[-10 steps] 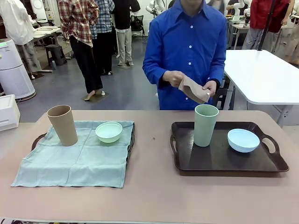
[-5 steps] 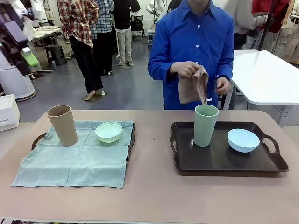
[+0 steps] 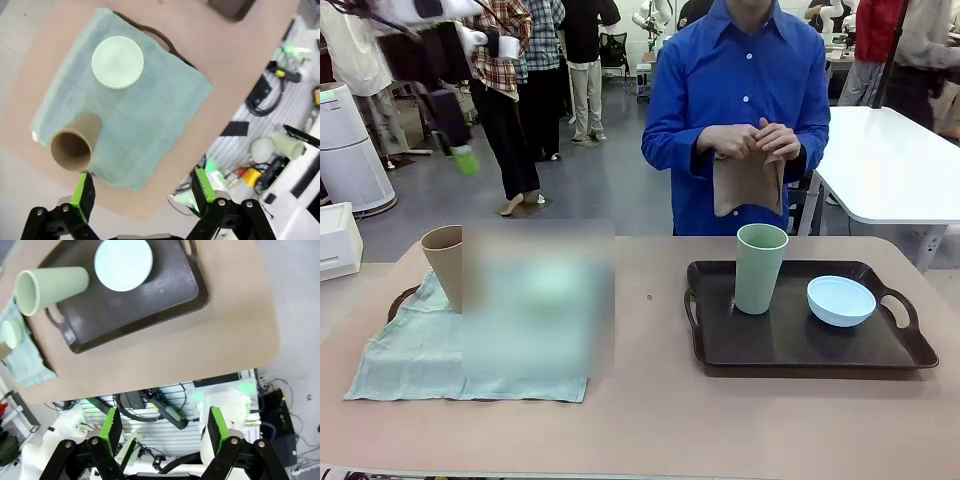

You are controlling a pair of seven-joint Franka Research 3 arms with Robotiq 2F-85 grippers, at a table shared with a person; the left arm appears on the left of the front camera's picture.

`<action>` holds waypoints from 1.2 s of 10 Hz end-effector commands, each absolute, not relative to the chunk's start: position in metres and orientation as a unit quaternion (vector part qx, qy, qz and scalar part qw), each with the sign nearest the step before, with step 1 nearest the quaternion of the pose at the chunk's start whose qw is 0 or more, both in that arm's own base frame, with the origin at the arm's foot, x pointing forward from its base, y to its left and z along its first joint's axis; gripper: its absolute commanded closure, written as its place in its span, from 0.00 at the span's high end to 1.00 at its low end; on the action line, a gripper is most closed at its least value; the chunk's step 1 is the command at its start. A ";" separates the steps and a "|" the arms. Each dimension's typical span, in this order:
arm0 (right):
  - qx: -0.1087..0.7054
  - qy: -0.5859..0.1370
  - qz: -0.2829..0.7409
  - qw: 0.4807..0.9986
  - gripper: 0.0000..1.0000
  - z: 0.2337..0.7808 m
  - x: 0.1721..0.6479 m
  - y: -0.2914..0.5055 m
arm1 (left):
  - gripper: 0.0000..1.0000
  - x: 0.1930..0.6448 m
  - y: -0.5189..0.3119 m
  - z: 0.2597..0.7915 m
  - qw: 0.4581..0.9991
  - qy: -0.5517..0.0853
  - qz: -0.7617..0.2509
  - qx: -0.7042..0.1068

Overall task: Set up a tray with a mat and arrange the tableware.
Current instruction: Pick up the Picnic Bowl and Reusable plastic cup from the Handle tray in front of the human's position and hold them in the air.

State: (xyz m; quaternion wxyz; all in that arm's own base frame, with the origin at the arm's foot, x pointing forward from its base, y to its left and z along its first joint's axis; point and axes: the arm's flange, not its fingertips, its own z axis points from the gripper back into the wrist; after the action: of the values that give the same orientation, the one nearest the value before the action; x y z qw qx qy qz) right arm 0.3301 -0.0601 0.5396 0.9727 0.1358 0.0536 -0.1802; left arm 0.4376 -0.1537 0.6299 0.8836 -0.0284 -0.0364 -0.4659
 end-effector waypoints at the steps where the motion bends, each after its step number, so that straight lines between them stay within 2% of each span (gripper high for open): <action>1: 0.108 0.069 -0.184 0.975 0.89 0.526 0.343 -0.050 | 1.00 0.438 -0.178 0.605 0.876 -0.061 -0.475 -0.048; 4: 0.147 0.064 -0.177 0.971 0.89 0.525 0.346 -0.054 | 1.00 0.432 -0.190 0.610 0.871 -0.059 -0.466 -0.147; 5: 0.121 0.074 -0.174 0.974 0.89 0.521 0.347 -0.047 | 1.00 0.438 -0.203 0.603 0.869 -0.064 -0.485 -0.079; 11: 0.128 0.073 -0.170 0.974 0.89 0.522 0.347 -0.048 | 1.00 0.438 -0.202 0.602 0.869 -0.060 -0.484 -0.086; 12: 0.110 0.045 -0.148 0.982 0.89 0.521 0.371 -0.041 | 1.00 0.456 -0.226 0.601 0.820 -0.117 -0.548 -0.119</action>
State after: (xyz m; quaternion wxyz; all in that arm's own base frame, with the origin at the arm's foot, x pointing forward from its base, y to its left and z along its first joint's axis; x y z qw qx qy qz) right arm 0.3518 -0.0462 0.5227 0.9762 0.1257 0.0637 -0.1649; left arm 0.4425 -0.2098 0.6034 0.8556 -0.0938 -0.0786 -0.5030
